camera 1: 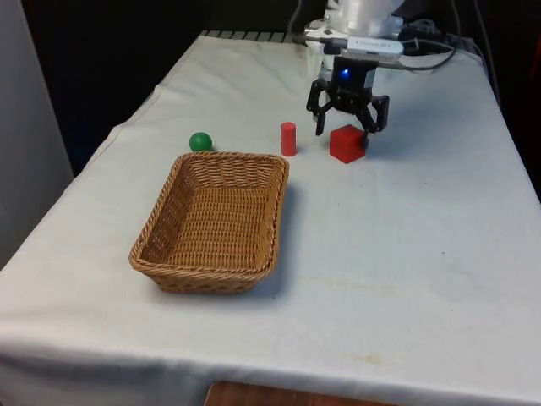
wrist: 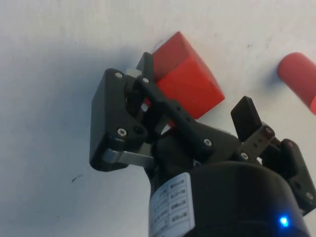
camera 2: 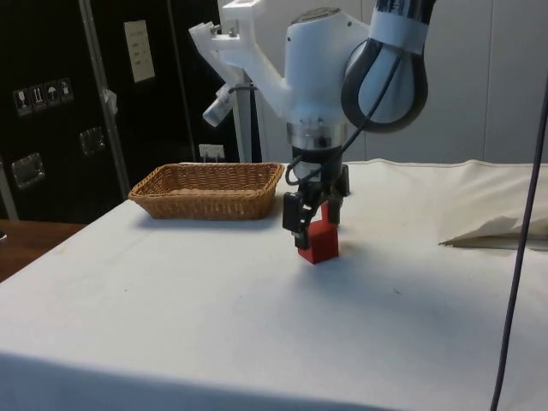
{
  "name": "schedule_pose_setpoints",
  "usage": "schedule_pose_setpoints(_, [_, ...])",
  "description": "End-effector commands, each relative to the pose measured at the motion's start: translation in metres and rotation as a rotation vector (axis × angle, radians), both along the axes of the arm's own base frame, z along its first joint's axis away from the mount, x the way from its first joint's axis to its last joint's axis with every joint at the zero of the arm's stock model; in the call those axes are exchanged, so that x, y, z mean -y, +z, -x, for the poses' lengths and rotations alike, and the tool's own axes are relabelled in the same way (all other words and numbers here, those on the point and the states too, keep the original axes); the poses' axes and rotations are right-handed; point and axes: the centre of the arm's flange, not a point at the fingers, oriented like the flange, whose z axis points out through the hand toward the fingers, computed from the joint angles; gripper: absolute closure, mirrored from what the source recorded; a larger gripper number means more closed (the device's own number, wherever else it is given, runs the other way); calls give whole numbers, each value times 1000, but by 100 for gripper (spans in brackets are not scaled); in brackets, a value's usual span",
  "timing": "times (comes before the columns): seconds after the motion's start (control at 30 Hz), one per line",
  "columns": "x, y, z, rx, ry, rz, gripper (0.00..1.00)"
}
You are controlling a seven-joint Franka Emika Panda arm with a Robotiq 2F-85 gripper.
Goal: Pick up the object to the left of the cylinder and place it into the basket.
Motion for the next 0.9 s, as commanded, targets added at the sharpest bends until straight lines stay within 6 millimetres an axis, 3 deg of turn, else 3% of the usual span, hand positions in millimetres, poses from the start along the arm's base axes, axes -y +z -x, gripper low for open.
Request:
schedule_pose_setpoints(0.0, [-1,-1,-2,5,-7,-3,0])
schedule_pose_setpoints(0.27, [1,-4,-4,4,-12,5,3])
schedule_pose_setpoints(0.37, [1,-4,-4,3,-12,6,32])
schedule_pose_setpoints(0.43, [2,-4,-4,3,-13,6,72])
schedule_pose_setpoints(0.47, [2,-5,-4,-4,-10,10,82])
schedule_pose_setpoints(0.5, [2,-4,-4,4,-13,6,82])
schedule_pose_setpoints(0.53, [2,-4,-4,4,-13,6,89])
schedule_pose_setpoints(0.87, [2,-4,-4,5,-13,7,91])
